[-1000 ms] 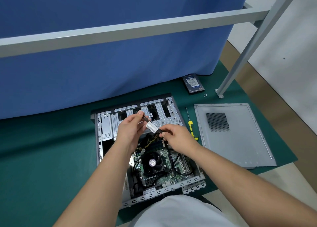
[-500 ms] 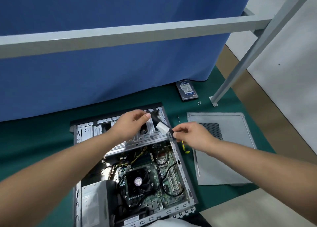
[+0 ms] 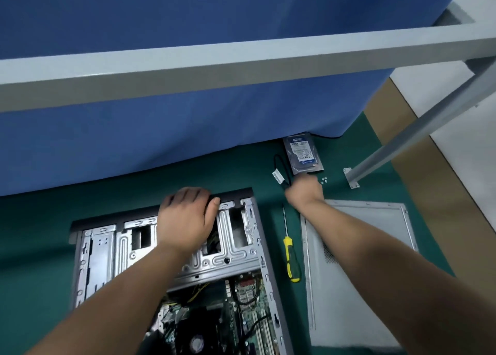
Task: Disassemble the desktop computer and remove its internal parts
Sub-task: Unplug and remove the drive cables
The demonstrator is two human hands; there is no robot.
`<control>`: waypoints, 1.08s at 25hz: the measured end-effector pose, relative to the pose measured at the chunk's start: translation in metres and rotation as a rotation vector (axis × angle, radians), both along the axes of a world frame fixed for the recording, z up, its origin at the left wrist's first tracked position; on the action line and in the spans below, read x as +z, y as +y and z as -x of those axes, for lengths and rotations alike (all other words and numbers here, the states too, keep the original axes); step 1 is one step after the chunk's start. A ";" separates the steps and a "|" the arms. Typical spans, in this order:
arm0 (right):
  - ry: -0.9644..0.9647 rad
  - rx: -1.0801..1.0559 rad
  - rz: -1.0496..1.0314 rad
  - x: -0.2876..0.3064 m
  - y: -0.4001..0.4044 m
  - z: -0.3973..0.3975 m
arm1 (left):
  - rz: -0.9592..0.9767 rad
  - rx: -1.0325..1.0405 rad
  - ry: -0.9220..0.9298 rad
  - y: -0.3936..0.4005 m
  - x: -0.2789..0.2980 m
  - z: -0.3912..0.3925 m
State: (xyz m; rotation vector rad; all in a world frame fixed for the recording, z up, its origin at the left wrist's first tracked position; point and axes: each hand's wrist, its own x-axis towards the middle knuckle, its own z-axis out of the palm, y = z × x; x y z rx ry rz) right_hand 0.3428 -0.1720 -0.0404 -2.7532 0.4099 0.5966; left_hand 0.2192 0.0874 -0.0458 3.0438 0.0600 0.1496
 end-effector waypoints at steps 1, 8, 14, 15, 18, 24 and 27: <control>0.001 0.020 0.035 -0.007 0.004 -0.012 | -0.008 0.006 -0.007 0.001 -0.003 -0.001; -0.095 0.161 0.099 -0.053 0.014 -0.051 | 0.001 0.007 -0.088 0.003 -0.016 -0.003; -0.036 0.184 0.063 -0.059 0.008 -0.044 | 0.011 0.015 -0.107 0.001 -0.017 -0.003; -0.035 0.171 0.037 -0.054 0.007 -0.039 | 0.006 0.017 -0.096 0.002 -0.015 -0.003; -0.063 0.108 -0.082 -0.028 0.006 -0.012 | -0.010 0.026 -0.022 0.001 -0.008 -0.006; -0.285 0.328 -0.420 0.043 -0.001 0.110 | 0.151 -0.062 0.153 0.006 0.010 0.008; -0.333 0.626 -0.336 0.056 -0.003 0.173 | 0.258 -0.198 0.226 0.021 0.019 0.039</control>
